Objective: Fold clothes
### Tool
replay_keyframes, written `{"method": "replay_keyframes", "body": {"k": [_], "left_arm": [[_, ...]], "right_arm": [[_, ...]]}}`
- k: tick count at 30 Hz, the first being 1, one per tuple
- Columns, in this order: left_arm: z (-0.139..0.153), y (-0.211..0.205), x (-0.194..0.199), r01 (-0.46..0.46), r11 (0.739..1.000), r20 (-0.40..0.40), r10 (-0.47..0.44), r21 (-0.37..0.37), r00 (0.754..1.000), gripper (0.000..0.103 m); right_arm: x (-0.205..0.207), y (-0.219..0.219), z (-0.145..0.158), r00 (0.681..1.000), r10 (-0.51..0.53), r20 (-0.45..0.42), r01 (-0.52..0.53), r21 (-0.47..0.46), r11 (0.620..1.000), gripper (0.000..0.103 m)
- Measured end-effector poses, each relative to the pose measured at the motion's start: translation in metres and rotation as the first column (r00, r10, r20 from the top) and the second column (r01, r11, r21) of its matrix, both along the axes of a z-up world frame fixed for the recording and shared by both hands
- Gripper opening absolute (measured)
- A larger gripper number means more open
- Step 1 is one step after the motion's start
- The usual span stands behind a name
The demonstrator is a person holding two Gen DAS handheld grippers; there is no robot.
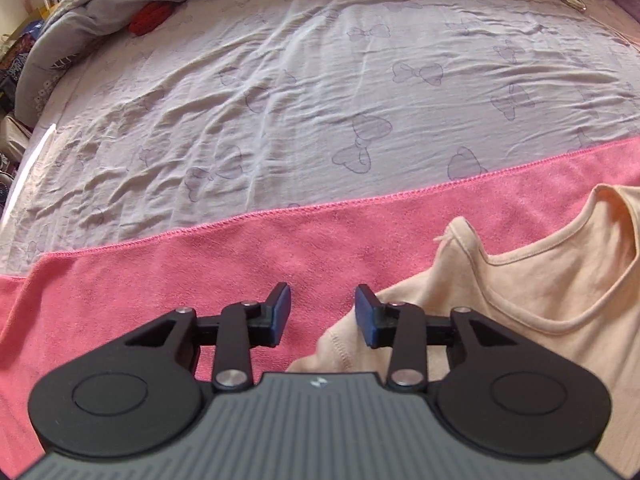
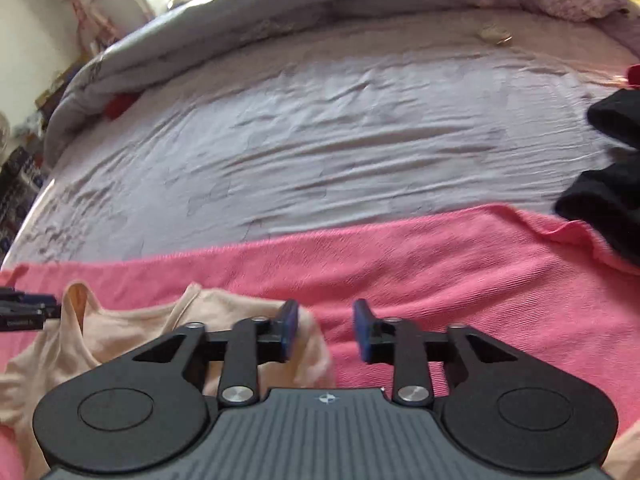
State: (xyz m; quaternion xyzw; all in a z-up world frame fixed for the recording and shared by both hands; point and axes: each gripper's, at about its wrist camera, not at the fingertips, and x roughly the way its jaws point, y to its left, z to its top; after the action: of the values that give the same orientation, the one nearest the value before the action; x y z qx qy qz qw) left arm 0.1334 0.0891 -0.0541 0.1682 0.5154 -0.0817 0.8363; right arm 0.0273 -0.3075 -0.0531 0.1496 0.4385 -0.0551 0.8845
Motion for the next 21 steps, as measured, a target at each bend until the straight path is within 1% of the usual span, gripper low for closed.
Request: {"method": "replay_keyframes", "body": {"k": [3, 4, 5, 7, 9, 11, 12, 14, 15, 17, 18, 19, 21], "left_arm": [[0.015, -0.004, 0.000, -0.010, 0.999, 0.064, 0.008, 0.031, 0.998, 0.045], [0.020, -0.006, 0.000, -0.009, 0.999, 0.083, 0.006, 0.037, 0.997, 0.045], [0.027, -0.010, -0.001, 0.001, 1.000, 0.093, -0.003, 0.026, 0.996, 0.045], [0.040, -0.018, -0.003, 0.033, 0.999, 0.100, -0.031, -0.018, 0.994, 0.042], [0.053, -0.034, -0.010, 0.113, 0.989, 0.089, -0.105, -0.091, 0.990, 0.042], [0.059, -0.059, -0.027, 0.221, 0.964, 0.071, -0.212, -0.146, 0.975, 0.042], [0.060, -0.074, -0.037, 0.278, 0.946, 0.061, -0.271, -0.169, 0.961, 0.042], [0.058, -0.105, -0.056, 0.368, 0.906, 0.041, -0.368, -0.209, 0.929, 0.042], [0.054, -0.120, -0.063, 0.401, 0.887, 0.031, -0.406, -0.227, 0.914, 0.042], [0.046, -0.148, -0.076, 0.450, 0.855, 0.010, -0.464, -0.258, 0.886, 0.042], [0.040, -0.161, -0.081, 0.467, 0.843, 0.000, -0.485, -0.266, 0.874, 0.042], [0.035, -0.173, -0.085, 0.483, 0.832, -0.009, -0.504, -0.271, 0.863, 0.042], [0.025, -0.191, -0.088, 0.494, 0.826, -0.026, -0.520, -0.272, 0.854, 0.042]], "right_arm": [[-0.020, -0.028, 0.023, 0.991, -0.118, 0.056, 0.118, -0.002, 0.993, 0.058], [-0.031, -0.040, 0.029, 0.986, -0.155, 0.059, 0.157, -0.027, 0.987, 0.058], [-0.042, -0.052, 0.035, 0.980, -0.191, 0.059, 0.194, -0.057, 0.979, 0.058], [-0.072, -0.076, 0.037, 0.961, -0.275, 0.035, 0.277, -0.079, 0.958, 0.058], [-0.103, -0.099, 0.039, 0.934, -0.358, 0.010, 0.357, -0.100, 0.929, 0.058], [-0.136, -0.117, 0.031, 0.892, -0.452, -0.020, 0.449, -0.087, 0.889, 0.058], [-0.152, -0.124, 0.025, 0.866, -0.498, -0.029, 0.496, -0.063, 0.866, 0.058], [-0.180, -0.137, 0.010, 0.800, -0.599, -0.037, 0.600, 0.012, 0.800, 0.058], [-0.192, -0.142, 0.002, 0.764, -0.644, -0.037, 0.645, 0.052, 0.762, 0.058], [-0.203, -0.149, -0.013, 0.717, -0.697, -0.032, 0.697, 0.081, 0.713, 0.058], [-0.207, -0.152, -0.020, 0.693, -0.720, -0.029, 0.719, 0.094, 0.688, 0.058], [-0.205, -0.155, -0.025, 0.690, -0.724, -0.017, 0.722, 0.091, 0.686, 0.058], [-0.197, -0.159, -0.035, 0.690, -0.724, 0.009, 0.721, 0.079, 0.688, 0.058]]}}
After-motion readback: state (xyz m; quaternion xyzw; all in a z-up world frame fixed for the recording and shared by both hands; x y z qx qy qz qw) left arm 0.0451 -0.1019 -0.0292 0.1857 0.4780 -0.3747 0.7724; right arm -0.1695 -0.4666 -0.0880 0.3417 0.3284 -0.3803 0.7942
